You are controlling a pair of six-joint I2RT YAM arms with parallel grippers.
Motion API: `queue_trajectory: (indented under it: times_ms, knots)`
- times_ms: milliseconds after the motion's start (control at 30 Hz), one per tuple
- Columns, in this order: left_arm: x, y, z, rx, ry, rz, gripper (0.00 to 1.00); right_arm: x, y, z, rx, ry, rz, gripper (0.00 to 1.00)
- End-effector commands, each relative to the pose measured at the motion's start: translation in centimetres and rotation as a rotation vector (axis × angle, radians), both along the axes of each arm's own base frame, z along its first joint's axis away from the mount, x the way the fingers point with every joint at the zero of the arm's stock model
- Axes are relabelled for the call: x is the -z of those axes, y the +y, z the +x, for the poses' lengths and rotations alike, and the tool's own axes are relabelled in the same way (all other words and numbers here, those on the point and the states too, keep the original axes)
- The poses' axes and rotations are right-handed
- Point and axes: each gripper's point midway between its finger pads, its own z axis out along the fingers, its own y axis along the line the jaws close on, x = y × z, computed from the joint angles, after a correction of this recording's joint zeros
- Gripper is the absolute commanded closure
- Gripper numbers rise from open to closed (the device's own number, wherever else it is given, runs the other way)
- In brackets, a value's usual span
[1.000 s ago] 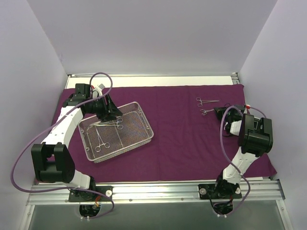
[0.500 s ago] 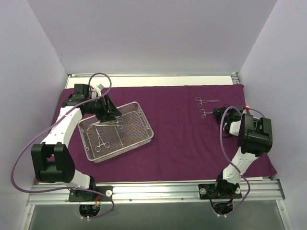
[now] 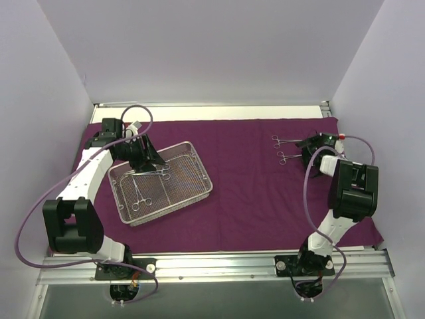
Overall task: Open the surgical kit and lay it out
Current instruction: Place the medical item in the surgical kit.
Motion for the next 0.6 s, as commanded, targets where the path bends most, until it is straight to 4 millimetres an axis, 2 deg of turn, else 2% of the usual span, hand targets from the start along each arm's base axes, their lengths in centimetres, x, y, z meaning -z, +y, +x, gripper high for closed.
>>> queue_trajectory:
  times_ms: [0,67,200,333,367,400,433,567]
  knots:
    - [0.0,1.5,0.4,-0.032,0.017,0.077,0.39,0.5,-1.2,-3.8,0.004,0.247,-0.102,0.33]
    - [0.6,2.0,0.2,-0.05,0.041,0.104,0.39,-0.1,-1.1,-3.9,-0.009,0.25,-0.11,0.27]
    - [1.4,3.0,0.2,-0.083,0.083,0.167,0.36,-1.4,-0.5,-4.6,-0.049,0.282,-0.118,0.26]
    - [2.3,4.6,1.1,-0.146,0.121,0.254,0.35,-5.9,1.5,-4.0,-0.178,0.231,-0.201,0.26]
    - [3.0,5.2,1.5,-0.175,0.135,0.288,0.36,-6.8,2.2,-3.9,-0.215,0.224,-0.224,0.27]
    - [3.3,5.5,1.6,-0.214,0.155,0.293,0.36,-7.3,4.2,-4.4,-0.297,0.237,-0.26,0.27]
    - [3.8,5.7,1.8,-0.235,0.161,0.3,0.36,-9.1,5.3,-4.1,-0.331,0.202,-0.283,0.27]
    - [5.7,5.7,3.0,-0.314,0.184,0.325,0.37,-11.2,10.6,-5.7,-0.479,0.158,-0.335,0.27]
